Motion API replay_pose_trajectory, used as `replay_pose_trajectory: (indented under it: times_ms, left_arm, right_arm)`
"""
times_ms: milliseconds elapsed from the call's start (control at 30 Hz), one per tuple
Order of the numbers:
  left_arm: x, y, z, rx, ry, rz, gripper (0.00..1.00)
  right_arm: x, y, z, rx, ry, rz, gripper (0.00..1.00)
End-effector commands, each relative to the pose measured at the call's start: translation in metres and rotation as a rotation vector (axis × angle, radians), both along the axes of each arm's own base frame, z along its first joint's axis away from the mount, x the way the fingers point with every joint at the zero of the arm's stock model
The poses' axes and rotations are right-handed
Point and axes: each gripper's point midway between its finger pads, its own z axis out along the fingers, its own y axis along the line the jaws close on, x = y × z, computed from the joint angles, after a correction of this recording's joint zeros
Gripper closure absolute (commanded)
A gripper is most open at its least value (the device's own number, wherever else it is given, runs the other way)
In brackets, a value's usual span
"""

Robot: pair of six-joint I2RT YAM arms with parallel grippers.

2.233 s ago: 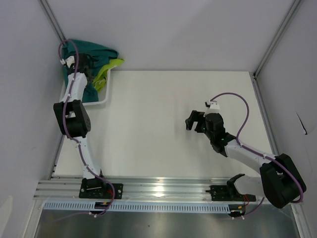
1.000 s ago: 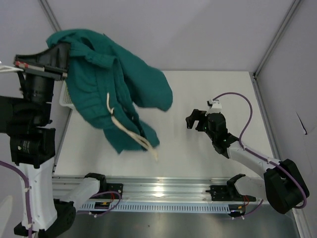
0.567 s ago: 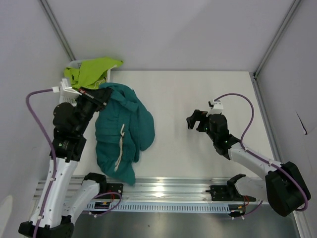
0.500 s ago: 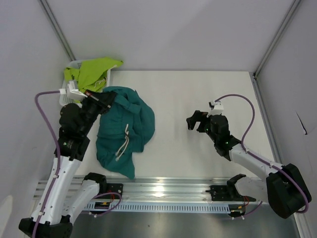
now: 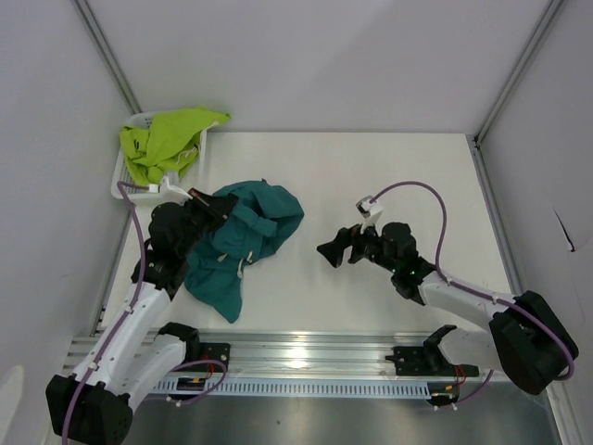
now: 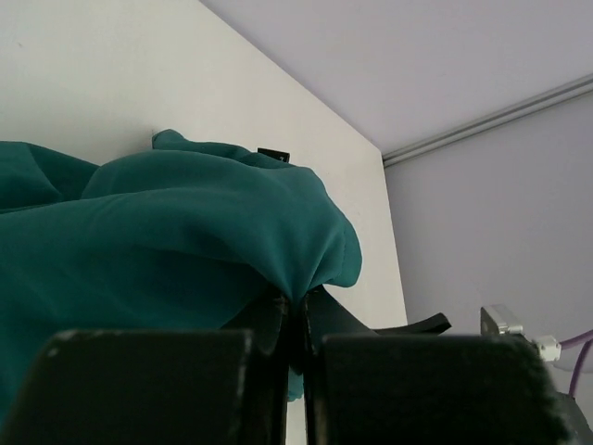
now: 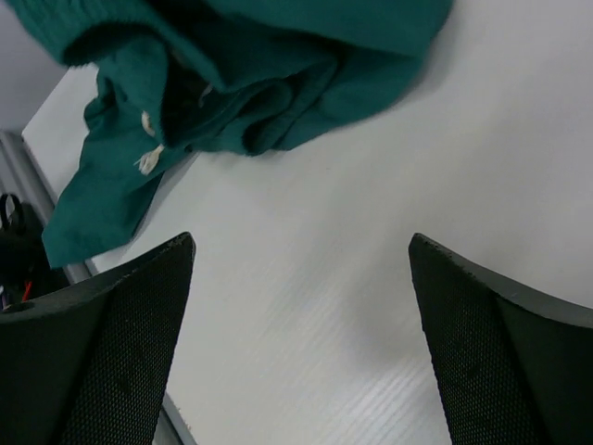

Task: Fold and stack the shorts
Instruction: Move the shorts to the center of the board

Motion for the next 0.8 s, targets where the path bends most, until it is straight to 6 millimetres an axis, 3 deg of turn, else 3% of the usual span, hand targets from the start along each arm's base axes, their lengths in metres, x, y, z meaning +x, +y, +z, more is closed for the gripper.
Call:
replay_pose_trajectory:
  times_ms: [0, 100, 200, 267, 533, 767]
  left_arm:
    - [-0.001, 0.002, 0.032, -0.019, -0.119, 0.014, 1.00]
    - [-0.007, 0.007, 0.040, -0.003, -0.124, 0.029, 1.00]
    - [-0.014, 0.011, 0.046, 0.006, -0.114, 0.044, 1.00]
    - [-0.018, 0.014, 0.048, 0.006, -0.113, 0.053, 1.00]
    - [-0.028, 0.017, 0.044, -0.001, -0.082, 0.064, 1.00]
    - [-0.031, 0.017, 0.044, -0.002, -0.072, 0.061, 1.00]
  right_arm:
    - [-0.015, 0.036, 0.026, 0.008, -0.122, 0.143, 0.02]
    - [-0.030, 0.057, 0.033, -0.007, -0.162, 0.189, 0.02]
    - [-0.041, 0.081, 0.058, -0.006, -0.228, 0.209, 0.02]
    - [-0.045, 0.092, 0.063, -0.035, -0.240, 0.223, 0.02]
    - [-0.032, 0.128, 0.103, -0.176, -0.406, 0.186, 0.06]
    - [-0.030, 0.153, 0.105, -0.302, -0.484, 0.206, 0.07]
